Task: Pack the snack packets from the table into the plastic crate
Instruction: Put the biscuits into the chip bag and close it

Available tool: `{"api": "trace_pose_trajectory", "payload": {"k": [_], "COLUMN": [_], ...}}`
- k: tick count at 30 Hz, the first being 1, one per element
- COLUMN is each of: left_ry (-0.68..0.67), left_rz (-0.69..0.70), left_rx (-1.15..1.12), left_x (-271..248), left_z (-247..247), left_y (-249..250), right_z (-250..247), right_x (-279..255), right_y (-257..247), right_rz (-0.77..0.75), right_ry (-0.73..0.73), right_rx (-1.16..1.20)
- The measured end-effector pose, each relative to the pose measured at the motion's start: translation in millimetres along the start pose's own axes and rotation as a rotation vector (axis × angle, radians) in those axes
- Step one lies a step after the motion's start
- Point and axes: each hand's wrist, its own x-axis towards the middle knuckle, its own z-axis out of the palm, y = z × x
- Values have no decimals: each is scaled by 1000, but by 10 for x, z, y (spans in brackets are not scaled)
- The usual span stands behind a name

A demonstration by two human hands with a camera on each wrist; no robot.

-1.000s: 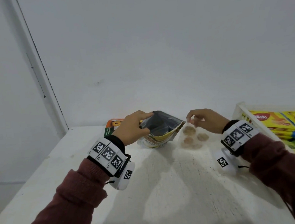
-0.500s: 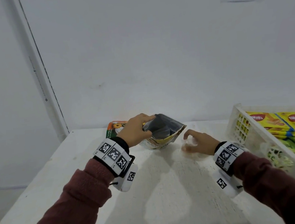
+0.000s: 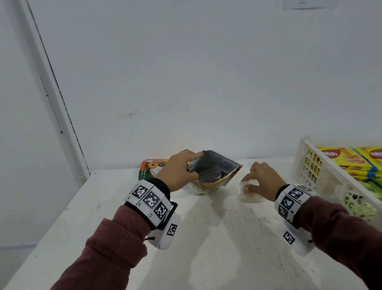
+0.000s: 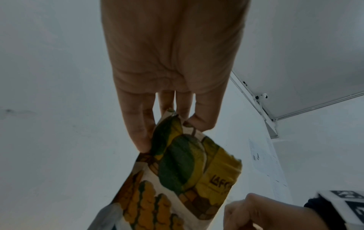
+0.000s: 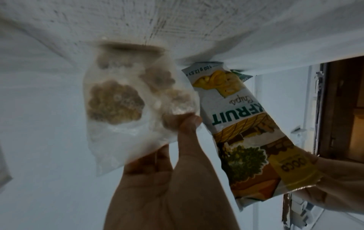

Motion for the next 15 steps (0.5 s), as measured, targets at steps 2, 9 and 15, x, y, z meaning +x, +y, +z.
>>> {"api": "trace_pose_trajectory", "payload": {"k": [2,9,15], "left_ry": [-2,-5,8], "left_rz": [1,7,7], "left_rx": [2,19,6], "left_x": [-2,11,13], "left_z": [-1,1,6], "left_y": [1,-1,9], "right_z": [19,127,162], "right_x": [-10,1,64], "right_y": [-14,-127,-146], "right_rz": [0,40,43], "right_ry": [-65,-83,-134], "right_rx": [47,-34,-22]}}
